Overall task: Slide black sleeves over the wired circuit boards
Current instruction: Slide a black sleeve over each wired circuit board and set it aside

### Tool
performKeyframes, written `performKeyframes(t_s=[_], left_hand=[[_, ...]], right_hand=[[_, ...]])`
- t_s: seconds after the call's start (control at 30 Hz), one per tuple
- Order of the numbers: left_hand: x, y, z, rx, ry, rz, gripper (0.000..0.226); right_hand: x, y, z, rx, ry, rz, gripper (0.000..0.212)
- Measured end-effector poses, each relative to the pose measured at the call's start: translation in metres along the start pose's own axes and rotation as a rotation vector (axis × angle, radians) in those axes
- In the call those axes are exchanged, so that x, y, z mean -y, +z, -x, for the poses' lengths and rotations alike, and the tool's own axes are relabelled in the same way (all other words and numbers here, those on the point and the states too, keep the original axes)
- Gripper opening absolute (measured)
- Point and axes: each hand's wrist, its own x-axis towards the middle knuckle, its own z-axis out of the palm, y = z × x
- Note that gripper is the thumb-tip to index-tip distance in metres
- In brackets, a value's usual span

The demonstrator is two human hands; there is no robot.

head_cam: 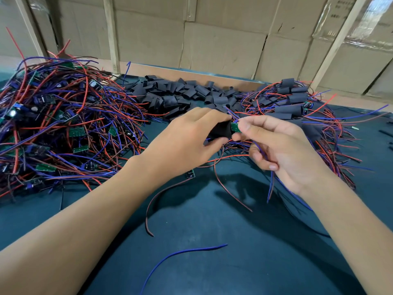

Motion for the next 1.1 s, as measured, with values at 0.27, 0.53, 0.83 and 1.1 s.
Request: performKeyframes(t_s=[0.27,0.53,0.83,1.1], left_hand=[[-0.0021,-0.001,0.0019,-0.047,-0.004,-0.003,0.038],[-0.0007,0.0011,0.0026,-0.045,-0.036,0.007,0.038],[0.0,0.0002,0.0032,-0.117,0.006,0.025,0.037],[-0.005,0.0004,0.0009,-0.118,0.124,-0.018,0.032]], right_hand=[[-0.0021,-0.0039,-0.0014,-0.041,-0.031,0.041,0.025],[-0.0014,-0.0029,0.0006,-0.05,-0.038,0.087,0.025],[-0.0013,-0.0062,-0.0015,-0.067,-0.042,0.055,0.019],[-0.0016,-0.0021,0.0005,-0.04,-0.109,0.087,0.025]])
